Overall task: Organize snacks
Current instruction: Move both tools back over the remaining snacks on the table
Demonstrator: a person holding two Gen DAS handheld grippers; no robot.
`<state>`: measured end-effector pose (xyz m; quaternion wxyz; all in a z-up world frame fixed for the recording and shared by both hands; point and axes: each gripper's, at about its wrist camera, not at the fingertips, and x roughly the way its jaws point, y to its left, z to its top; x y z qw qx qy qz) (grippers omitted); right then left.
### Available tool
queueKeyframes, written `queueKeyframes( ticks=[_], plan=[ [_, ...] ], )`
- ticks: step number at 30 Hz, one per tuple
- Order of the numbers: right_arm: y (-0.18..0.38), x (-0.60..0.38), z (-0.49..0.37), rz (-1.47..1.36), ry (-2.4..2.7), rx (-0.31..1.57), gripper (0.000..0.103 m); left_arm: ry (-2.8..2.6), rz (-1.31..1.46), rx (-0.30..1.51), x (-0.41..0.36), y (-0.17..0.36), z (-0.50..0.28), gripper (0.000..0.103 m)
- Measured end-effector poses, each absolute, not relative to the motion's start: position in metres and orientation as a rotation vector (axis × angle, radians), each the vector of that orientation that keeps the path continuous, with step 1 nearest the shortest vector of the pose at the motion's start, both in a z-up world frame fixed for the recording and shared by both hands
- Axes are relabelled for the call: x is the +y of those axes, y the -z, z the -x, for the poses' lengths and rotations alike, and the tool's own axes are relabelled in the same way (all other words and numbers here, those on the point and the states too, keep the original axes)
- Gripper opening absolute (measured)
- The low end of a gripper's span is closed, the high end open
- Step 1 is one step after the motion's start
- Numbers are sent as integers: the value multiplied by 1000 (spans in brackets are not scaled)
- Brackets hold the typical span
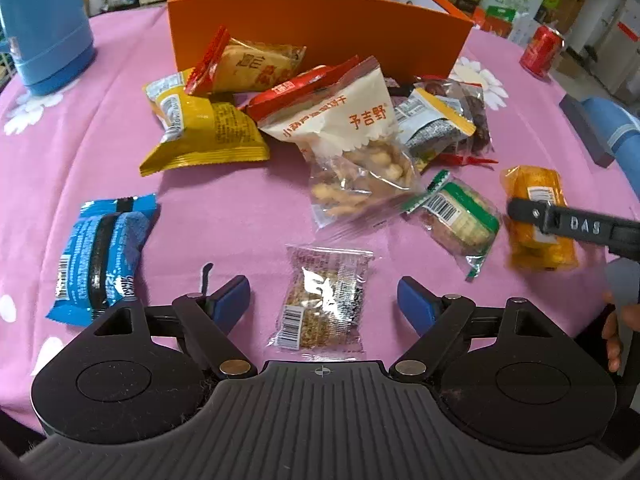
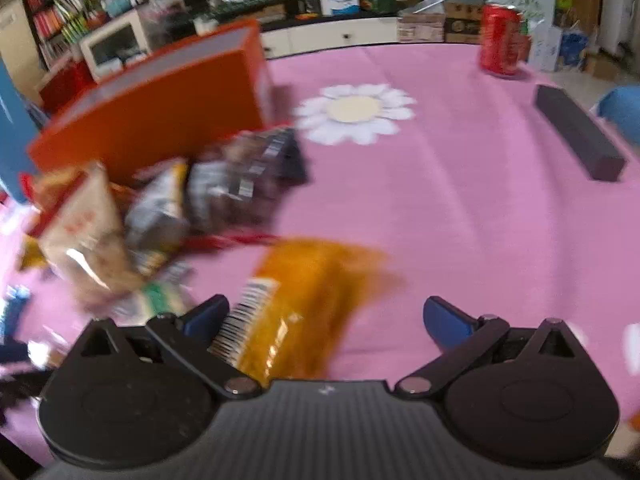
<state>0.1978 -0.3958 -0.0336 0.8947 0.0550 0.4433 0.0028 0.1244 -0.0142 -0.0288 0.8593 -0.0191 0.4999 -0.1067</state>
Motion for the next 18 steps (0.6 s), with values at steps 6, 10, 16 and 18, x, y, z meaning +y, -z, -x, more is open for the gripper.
queueKeyframes(
  ticks=[6, 10, 16, 18],
  plan=[
    [31, -415, -187, -136, 17, 929, 102, 233, 22, 1061, -23, 34, -122, 63],
    [35, -400, -189, -89, -5, 921, 102, 224, -17, 1063, -31, 36, -120, 66],
    [42, -389, -181, -16, 7, 866, 102, 202, -88, 1056, -38, 45, -119, 69],
    [42, -388, -181, -16, 12, 864, 102, 201, -108, 1053, -41, 46, -119, 70]
  ],
)
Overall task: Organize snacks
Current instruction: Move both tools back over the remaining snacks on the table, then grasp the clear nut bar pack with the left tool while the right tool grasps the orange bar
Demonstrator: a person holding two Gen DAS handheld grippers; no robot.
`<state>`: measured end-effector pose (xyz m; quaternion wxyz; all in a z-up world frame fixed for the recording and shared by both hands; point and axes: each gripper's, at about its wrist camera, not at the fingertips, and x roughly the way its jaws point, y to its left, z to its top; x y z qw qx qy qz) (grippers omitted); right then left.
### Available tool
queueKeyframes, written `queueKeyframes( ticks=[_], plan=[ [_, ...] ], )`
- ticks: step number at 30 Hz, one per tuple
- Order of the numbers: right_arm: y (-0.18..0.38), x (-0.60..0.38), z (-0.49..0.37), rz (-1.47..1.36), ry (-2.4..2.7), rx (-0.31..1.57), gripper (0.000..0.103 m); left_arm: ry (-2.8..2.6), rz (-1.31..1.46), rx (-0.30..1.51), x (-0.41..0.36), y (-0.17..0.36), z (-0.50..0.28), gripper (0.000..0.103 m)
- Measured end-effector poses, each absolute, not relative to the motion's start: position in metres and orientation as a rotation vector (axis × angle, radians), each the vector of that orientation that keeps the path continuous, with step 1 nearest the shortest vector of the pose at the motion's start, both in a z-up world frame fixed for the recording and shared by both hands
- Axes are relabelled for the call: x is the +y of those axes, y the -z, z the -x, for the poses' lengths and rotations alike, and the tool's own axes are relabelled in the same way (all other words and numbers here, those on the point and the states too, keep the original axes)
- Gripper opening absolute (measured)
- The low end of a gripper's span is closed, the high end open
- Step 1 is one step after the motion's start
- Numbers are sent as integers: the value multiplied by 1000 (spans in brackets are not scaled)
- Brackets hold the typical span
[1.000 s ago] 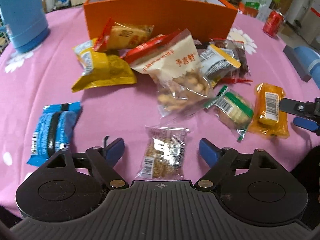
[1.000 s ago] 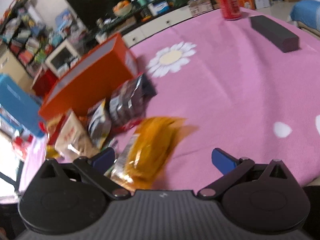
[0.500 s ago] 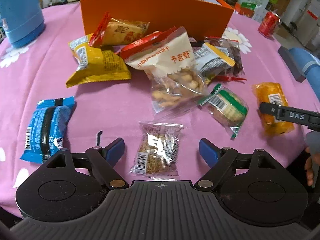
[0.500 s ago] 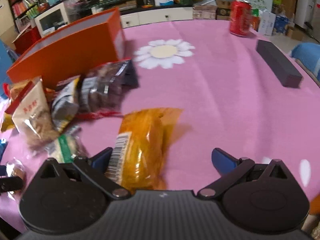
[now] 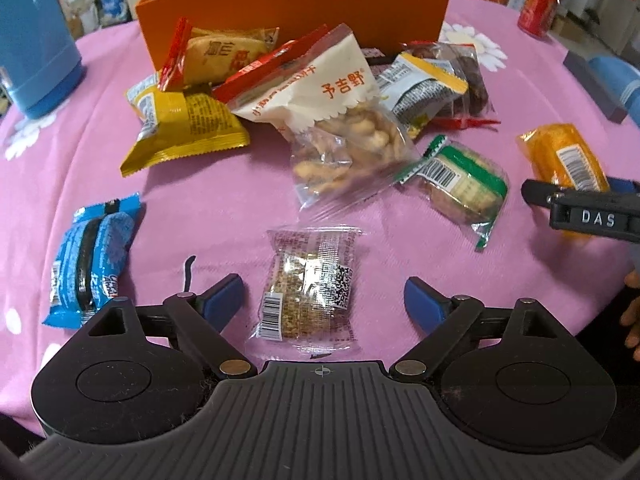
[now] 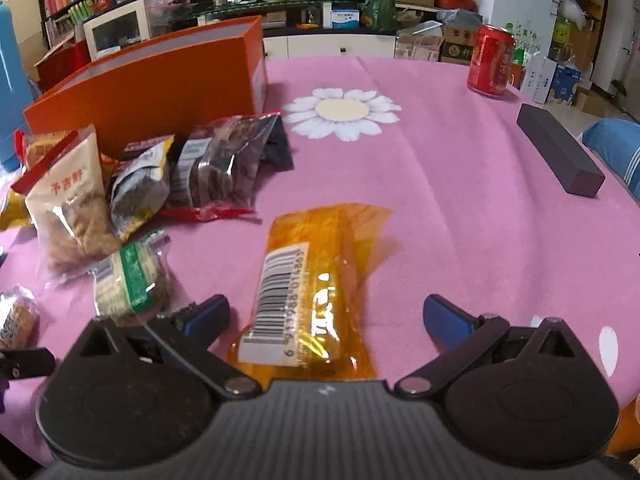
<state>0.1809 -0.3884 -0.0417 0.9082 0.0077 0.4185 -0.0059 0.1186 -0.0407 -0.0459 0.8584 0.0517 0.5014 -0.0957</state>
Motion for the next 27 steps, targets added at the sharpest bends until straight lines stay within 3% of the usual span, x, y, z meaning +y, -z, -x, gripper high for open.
queueKeyframes(
  ticks=[4, 9, 14, 15, 16, 17, 18, 20, 27],
  plan=[
    [37, -388, -188, -18, 6, 917, 102, 203, -109, 1053, -40, 46, -119, 70],
    [22, -386, -182, -35, -44, 851, 102, 206, -100, 1057, -40, 45, -118, 70],
    [36, -384, -184, -64, -74, 901, 102, 200, -107, 1044, -39, 45, -115, 65],
    [37, -382, -183, -48, -71, 891, 101, 198, -114, 1033, -39, 44, -114, 56],
    [37, -380, -182, -27, -66, 888, 93, 205, -113, 1019, -38, 43, -112, 36],
    [36, -379, -180, 4, -63, 873, 66, 208, -116, 1007, -38, 41, -112, 24],
    [32, -380, -179, 2, -79, 855, 52, 208, -119, 1003, -37, 39, -112, 4],
    [28, -387, -180, -46, -94, 874, 45, 211, -90, 1017, -32, 37, -114, 1],
    [5, -403, -158, -206, -146, 870, 44, 188, 2, 1026, -6, 20, -105, 0]
  ],
)
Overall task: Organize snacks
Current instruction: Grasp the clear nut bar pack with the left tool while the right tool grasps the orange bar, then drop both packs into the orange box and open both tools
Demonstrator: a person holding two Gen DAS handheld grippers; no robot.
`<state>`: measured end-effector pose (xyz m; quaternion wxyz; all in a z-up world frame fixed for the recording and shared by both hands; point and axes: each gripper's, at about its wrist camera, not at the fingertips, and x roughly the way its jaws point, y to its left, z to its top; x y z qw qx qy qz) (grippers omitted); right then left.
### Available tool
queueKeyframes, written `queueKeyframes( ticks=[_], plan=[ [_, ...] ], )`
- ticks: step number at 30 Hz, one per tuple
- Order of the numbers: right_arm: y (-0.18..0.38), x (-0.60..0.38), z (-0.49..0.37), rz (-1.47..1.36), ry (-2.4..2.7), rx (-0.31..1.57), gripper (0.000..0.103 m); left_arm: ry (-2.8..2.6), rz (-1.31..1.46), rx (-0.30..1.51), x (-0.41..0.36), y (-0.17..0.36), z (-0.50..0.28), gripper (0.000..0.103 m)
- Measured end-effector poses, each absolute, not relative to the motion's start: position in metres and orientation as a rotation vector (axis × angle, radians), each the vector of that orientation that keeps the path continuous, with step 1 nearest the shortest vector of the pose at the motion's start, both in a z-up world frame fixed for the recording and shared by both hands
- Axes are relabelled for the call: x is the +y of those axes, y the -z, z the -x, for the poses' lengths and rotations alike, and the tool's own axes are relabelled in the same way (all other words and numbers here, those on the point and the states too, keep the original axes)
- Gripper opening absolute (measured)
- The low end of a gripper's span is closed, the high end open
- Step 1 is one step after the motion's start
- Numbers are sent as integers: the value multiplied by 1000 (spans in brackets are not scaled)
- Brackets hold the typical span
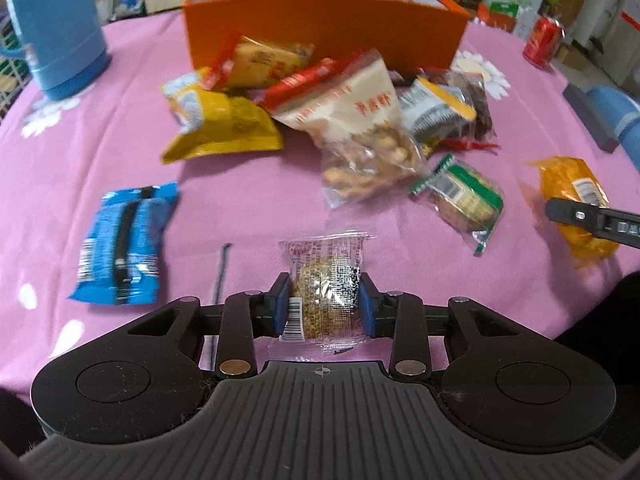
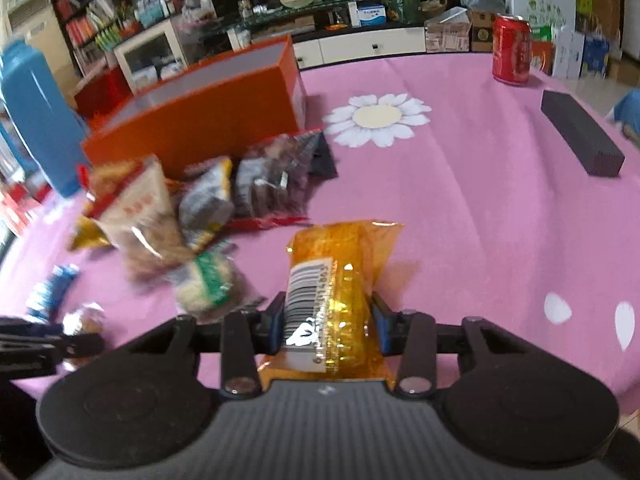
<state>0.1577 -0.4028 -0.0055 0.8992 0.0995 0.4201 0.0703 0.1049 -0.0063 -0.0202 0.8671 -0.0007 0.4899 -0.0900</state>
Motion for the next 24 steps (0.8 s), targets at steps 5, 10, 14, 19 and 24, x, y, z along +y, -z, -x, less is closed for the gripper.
queueKeyframes(
  ticks=[5, 10, 14, 19, 24],
  plan=[
    [-40, -398, -168, -259, -208, 757, 45, 197, 76, 939, 11, -25, -123, 0],
    [-81, -375, -224, -233, -287, 650, 45, 205, 109, 824, 16, -71, -182, 0],
    [-96, -350, -292, -174, -323, 599, 45, 191, 85, 747, 5, -93, -240, 1],
    [-77, -321, -378, -109, -361, 632, 45, 183, 92, 730, -2, -87, -314, 1],
    [-36, -295, -443, -49, -387, 733, 46, 169, 80, 797, -4, -49, -380, 1]
  ],
)
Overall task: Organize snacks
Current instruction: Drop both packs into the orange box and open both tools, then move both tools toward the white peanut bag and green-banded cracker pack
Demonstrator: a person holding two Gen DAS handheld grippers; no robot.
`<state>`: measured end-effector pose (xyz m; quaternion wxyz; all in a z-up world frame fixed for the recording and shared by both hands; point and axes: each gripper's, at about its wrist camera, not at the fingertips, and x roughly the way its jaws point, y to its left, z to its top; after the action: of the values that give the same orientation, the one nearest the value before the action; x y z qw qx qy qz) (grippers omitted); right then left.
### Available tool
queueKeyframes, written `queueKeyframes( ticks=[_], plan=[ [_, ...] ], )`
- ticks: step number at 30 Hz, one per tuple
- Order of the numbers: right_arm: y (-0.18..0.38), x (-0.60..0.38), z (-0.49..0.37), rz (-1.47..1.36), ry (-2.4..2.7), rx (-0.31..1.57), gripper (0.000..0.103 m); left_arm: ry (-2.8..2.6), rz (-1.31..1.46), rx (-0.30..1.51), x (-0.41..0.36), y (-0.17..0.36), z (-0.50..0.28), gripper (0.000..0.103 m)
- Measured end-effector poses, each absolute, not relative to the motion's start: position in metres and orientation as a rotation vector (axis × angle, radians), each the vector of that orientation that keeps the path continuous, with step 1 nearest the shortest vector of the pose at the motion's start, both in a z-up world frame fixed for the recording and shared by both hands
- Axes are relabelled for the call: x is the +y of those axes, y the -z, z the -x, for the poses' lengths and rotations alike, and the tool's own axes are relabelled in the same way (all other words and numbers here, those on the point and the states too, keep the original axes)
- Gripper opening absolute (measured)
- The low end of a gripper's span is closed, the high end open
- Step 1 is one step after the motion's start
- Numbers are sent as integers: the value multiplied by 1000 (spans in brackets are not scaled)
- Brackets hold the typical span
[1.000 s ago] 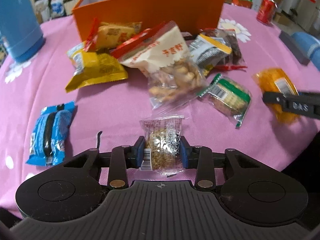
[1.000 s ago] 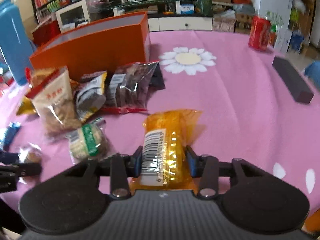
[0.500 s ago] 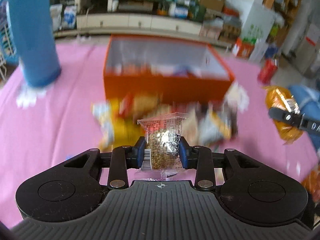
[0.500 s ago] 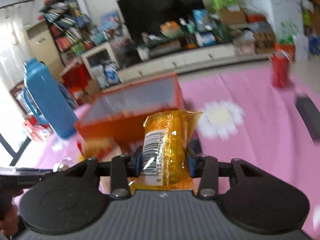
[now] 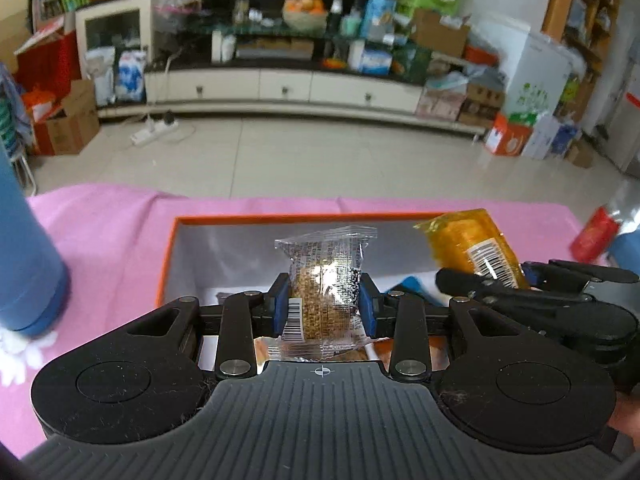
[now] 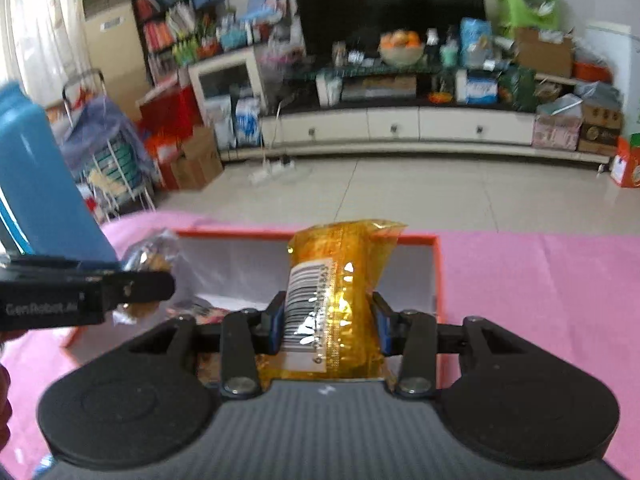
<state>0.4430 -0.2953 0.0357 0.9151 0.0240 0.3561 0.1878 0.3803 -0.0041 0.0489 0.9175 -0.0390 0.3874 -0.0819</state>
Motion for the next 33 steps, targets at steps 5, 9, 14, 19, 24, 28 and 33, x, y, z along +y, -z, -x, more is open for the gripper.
queueKeyframes(
  ticks=[5, 9, 14, 19, 24, 28, 33],
  plan=[
    [-15, -275, -463, 48, -381, 764, 74, 153, 55, 883, -9, -10, -410, 13],
    [-34, -281, -447, 7, -386, 702, 83, 142, 87, 809, 7, -26, -387, 46],
    [-67, -303, -376, -73, -382, 615, 102, 132, 86, 714, 32, -65, -320, 60],
    [-69, -320, -291, -109, -354, 664, 102, 117, 144, 731, 52, -74, -232, 68],
    [-38, -344, -205, -188, -290, 780, 102, 97, 165, 850, 60, -40, -136, 68],
    [-9, -359, -157, -265, -231, 868, 102, 83, 165, 974, 64, -4, -80, 67],
    [-2, -362, -128, -243, -219, 858, 102, 61, 142, 1006, 64, 15, -44, 67]
  ],
)
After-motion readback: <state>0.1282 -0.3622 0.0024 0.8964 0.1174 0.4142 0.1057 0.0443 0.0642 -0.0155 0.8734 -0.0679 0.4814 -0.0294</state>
